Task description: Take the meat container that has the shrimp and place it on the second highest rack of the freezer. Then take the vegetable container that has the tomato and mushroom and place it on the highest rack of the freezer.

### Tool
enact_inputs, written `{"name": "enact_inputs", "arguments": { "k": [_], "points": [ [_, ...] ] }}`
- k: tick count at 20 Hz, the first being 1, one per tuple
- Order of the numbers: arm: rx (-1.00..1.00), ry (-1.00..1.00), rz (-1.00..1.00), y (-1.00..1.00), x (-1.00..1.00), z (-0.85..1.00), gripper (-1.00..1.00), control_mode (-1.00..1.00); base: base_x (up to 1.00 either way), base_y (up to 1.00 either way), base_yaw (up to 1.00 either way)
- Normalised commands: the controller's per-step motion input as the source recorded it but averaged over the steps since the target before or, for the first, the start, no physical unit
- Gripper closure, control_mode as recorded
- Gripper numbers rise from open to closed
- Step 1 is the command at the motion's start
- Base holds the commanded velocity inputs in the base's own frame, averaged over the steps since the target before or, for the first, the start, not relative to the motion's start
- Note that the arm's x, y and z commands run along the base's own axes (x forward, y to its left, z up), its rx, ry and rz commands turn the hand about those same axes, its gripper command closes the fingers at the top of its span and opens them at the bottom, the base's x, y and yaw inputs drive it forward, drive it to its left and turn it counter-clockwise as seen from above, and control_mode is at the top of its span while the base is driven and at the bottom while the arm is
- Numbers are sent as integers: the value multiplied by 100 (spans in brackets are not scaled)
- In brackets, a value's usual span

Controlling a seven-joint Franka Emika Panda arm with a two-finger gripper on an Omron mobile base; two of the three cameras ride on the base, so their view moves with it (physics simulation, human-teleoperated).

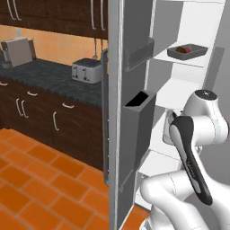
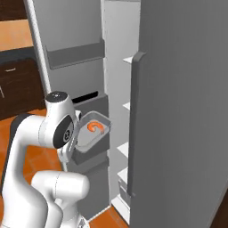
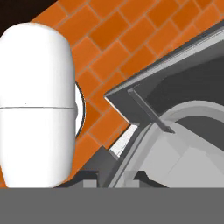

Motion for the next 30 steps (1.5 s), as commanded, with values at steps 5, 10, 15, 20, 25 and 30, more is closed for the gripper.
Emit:
{"name": "enact_inputs", "arguments": {
  "k": [5,10,15,20,25,30],
  "points": [
    [0,0,0,0,0,0,100,100,17,-45,2],
    [0,-8,1,-17,6,1,100,-100,0,-19,1],
    [0,-11,0,-12,75,16,100,-100,0,0,0],
    [0,-1,0,-8,97,14,100,-100,0,0,0],
    [0,1,-1,-40,82,4,100,-100,0,0,0],
    [0,8,0,-56,79,2,100,-100,0,0,0]
  ]
}}
